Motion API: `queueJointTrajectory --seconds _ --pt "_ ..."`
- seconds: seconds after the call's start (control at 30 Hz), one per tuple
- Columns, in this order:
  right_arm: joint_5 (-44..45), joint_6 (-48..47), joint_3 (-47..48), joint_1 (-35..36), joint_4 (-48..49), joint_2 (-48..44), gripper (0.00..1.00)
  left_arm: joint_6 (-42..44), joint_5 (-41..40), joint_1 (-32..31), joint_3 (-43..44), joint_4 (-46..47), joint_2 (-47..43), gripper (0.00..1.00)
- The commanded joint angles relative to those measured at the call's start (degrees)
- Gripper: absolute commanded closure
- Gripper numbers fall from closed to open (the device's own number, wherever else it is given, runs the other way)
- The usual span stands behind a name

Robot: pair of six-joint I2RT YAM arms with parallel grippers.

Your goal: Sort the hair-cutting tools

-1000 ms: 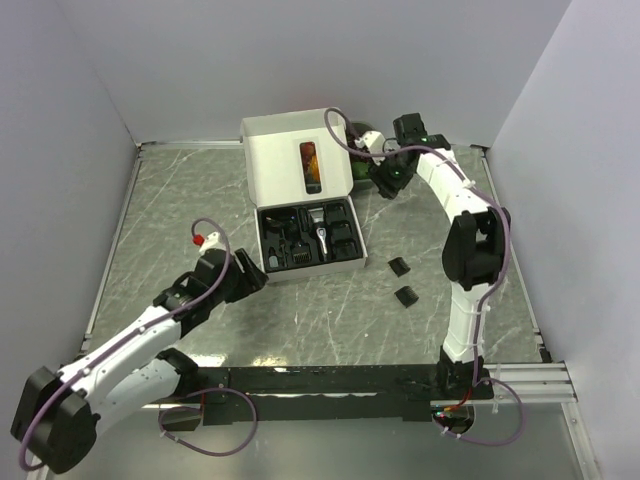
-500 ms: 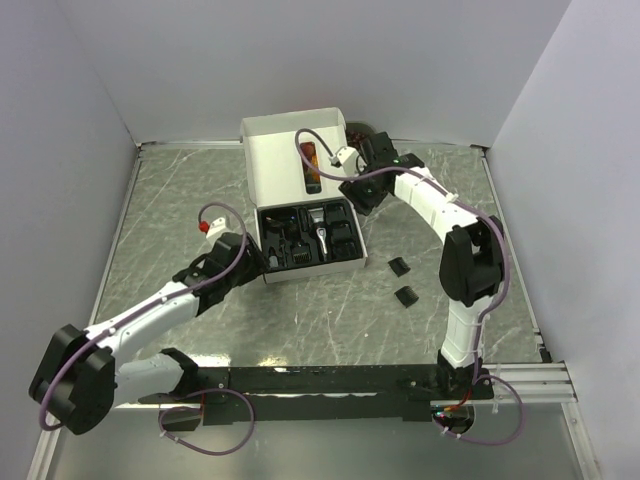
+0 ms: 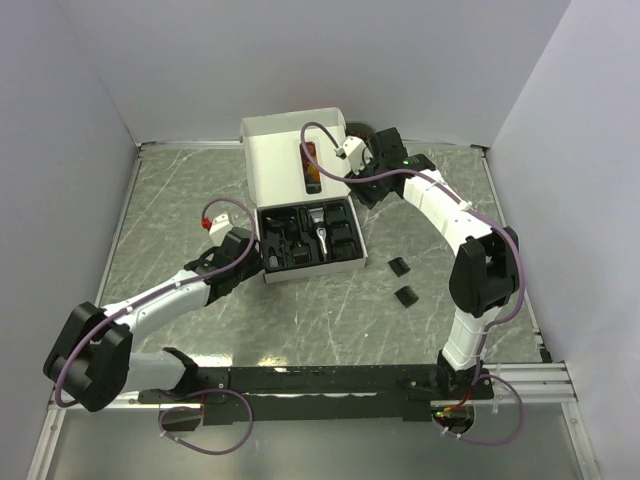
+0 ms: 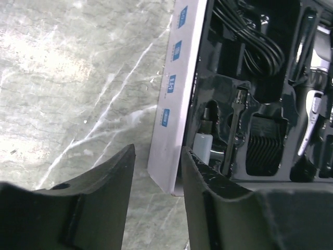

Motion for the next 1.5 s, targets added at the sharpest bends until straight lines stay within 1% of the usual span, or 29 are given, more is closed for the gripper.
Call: queueJointTrajectory --seconds 0.0,0.13,0.3,0.4,0.5,0.53,0.6,0.63,0.67,0.87,1.0,1.1,1.27,1.33,1.4,1.47 --pt "0.1 0.9 -0.5 -0.1 1.4 -2.6 0.59 -0.6 -2.1 -0.3 0.8 2.2 1.1 0.55" --pt "0.1 0.9 -0.6 0.0 1.2 -2.5 0.59 -0.2 -1.8 -0.2 0.1 3.7 2.9 0.6" --pt "-0.1 0.9 -1.0 0.0 1.1 -2.4 0.59 0.4 -0.7 -0.3 -0.3 5.4 4.6 0.6" --pt "-0.1 1.1 -1.0 0.0 1.1 -2.4 0.59 0.5 -0.5 -0.3 -0.4 5.4 5.3 0.62" --pt "-0.1 1.3 -0.9 0.2 0.8 -2.0 0.59 0.6 -0.8 -0.2 -1.0 4.9 5.3 0.73" --pt "-0.1 1.4 -0.9 0.2 0.8 -2.0 0.59 0.6 -0.9 -0.3 -1.3 4.8 4.8 0.8" --pt "-0.1 1.4 -0.8 0.4 0.8 -2.1 0.59 0.7 -1.1 -0.3 -1.8 4.3 4.3 0.89" --pt "-0.2 1.5 -0.8 0.5 0.8 -1.9 0.59 0.9 -1.5 -0.2 -1.8 3.9 3.9 0.96" --pt "-0.2 1.7 -0.6 0.6 0.8 -1.8 0.59 1.1 -1.7 -0.2 -1.7 3.3 3.8 0.99" --pt "-0.3 2.2 -1.0 1.5 0.4 -1.9 0.59 4.9 0.7 -0.2 0.1 0.0 3.2 0.99" --pt "-0.1 2.6 -1.2 2.1 0.1 -2.6 0.59 7.5 0.1 -0.2 -0.6 -0.7 1.8 0.99" --pt "0.0 2.9 -1.8 2.7 0.1 -3.3 0.59 9.7 -0.2 -0.2 -2.3 0.2 -0.8 0.99" --pt "-0.3 3.2 -3.2 4.3 0.2 -4.7 0.59 14.8 1.7 -0.3 -6.8 5.9 -4.7 0.99" --pt "-0.4 3.4 -3.8 4.4 0.2 -5.3 0.59 17.5 4.3 -0.3 -7.2 8.3 -5.2 0.98" --pt "-0.4 3.7 -4.2 4.7 -0.2 -6.2 0.59 20.3 8.9 -0.3 -7.0 9.3 -5.1 0.95" --pt "-0.4 4.2 -4.7 4.6 -0.4 -7.6 0.58 21.5 8.9 -0.9 -6.4 8.9 -4.1 0.94"
